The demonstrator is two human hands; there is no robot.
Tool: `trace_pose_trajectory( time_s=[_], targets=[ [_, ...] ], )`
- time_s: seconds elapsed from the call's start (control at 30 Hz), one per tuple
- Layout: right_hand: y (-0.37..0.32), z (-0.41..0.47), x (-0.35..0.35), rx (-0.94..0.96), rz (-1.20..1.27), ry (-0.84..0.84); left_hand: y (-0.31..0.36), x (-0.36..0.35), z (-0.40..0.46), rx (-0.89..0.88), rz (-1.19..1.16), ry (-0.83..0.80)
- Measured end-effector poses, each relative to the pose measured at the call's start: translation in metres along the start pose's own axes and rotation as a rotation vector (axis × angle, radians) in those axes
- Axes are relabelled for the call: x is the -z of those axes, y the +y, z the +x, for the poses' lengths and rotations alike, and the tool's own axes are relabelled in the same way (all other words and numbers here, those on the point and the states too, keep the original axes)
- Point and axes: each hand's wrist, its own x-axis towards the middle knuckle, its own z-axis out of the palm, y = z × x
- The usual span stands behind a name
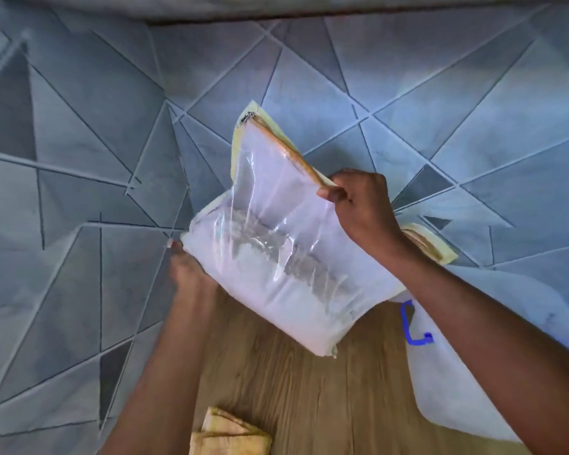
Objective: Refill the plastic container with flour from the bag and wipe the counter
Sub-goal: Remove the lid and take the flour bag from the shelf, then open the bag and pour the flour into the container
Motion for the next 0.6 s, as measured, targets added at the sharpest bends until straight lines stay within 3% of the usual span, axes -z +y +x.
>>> trace_pose_trajectory(
  time_s=[0.2,0.5,0.6],
  targets=[
    [0.012,-0.003,0.057,-0.194,0.044,-0.012,0.068,-0.081,-0.121,-0.155,-0.208,-0.020],
    [0.016,-0.004,0.126,-0.248,0.019,-0.142,0.061,-0.128,-0.160,-0.233,-0.129,0.199],
    [0.020,-0.009,0.131,-0.260,0.000,-0.107,0.055,-0.138,-0.173,-0.230,-0.109,0.219]
  ],
)
